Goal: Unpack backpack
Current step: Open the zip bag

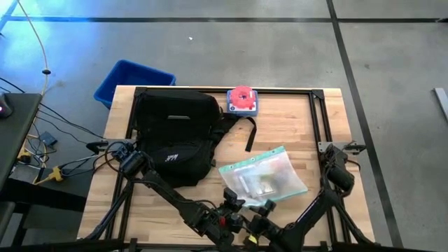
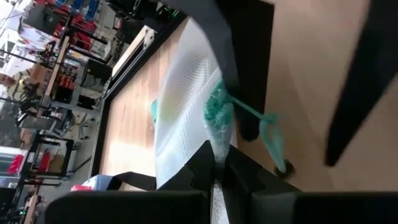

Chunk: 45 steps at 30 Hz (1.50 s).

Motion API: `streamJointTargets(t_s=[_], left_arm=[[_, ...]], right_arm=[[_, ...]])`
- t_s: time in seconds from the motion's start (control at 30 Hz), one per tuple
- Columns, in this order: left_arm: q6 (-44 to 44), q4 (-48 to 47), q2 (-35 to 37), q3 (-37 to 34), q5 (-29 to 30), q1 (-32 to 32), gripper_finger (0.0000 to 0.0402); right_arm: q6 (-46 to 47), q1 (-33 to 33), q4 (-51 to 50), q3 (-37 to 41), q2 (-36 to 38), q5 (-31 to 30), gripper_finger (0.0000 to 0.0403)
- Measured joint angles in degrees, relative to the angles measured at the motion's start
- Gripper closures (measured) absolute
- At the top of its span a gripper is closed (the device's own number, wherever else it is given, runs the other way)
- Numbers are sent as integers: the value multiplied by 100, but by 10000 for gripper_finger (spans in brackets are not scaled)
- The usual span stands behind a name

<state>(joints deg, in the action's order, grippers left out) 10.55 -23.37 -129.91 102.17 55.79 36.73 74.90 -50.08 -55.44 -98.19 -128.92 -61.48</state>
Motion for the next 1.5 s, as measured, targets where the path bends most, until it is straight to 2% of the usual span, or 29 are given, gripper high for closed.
streamJointTargets(t_s=[0.1, 0.2, 0.27, 0.4, 0.73, 0.93, 1.03, 1.1, 1.2, 1.37, 1.5], left_arm=[[0, -27, 0, 0, 5, 15, 402], [-40, -180, 2, 0, 53, 35, 402], [-147, -350, 2, 0, 149, 48, 402], [-510, -1113, 4, 2, 405, 53, 401], [-2394, -3609, 7, 9, 740, 248, 401], [-4395, -5573, 9, 8, 767, 528, 402], [-5315, -6106, 9, -26, 698, 643, 402], [-5510, -6212, 17, -120, 443, 720, 402], [-5531, -5839, 20, -331, -46, 779, 402], [-5076, -5029, 21, -669, -267, 800, 401], [-4770, -4764, 11, -466, -375, 811, 393]], right_arm=[[-25, 23, -64, 0, 0, 11, 298], [-27, -25, -200, 0, 0, 63, 367], [-14, -75, -309, 0, 0, 123, 392], [313, -179, -789, 0, 0, 467, 401], [1431, -424, -2717, 68, 2, 1625, 403], [1680, -559, -3120, 550, 2, 2642, 403], [1824, -600, -3248, 800, 2, 2964, 403], [2026, -630, -3456, 941, 2, 3427, 403], [2108, -732, -3426, 1120, 67, 3823, 403], [2555, -811, -3464, 1298, 151, 3899, 403], [2513, -834, -3466, 1281, 186, 3856, 403]])
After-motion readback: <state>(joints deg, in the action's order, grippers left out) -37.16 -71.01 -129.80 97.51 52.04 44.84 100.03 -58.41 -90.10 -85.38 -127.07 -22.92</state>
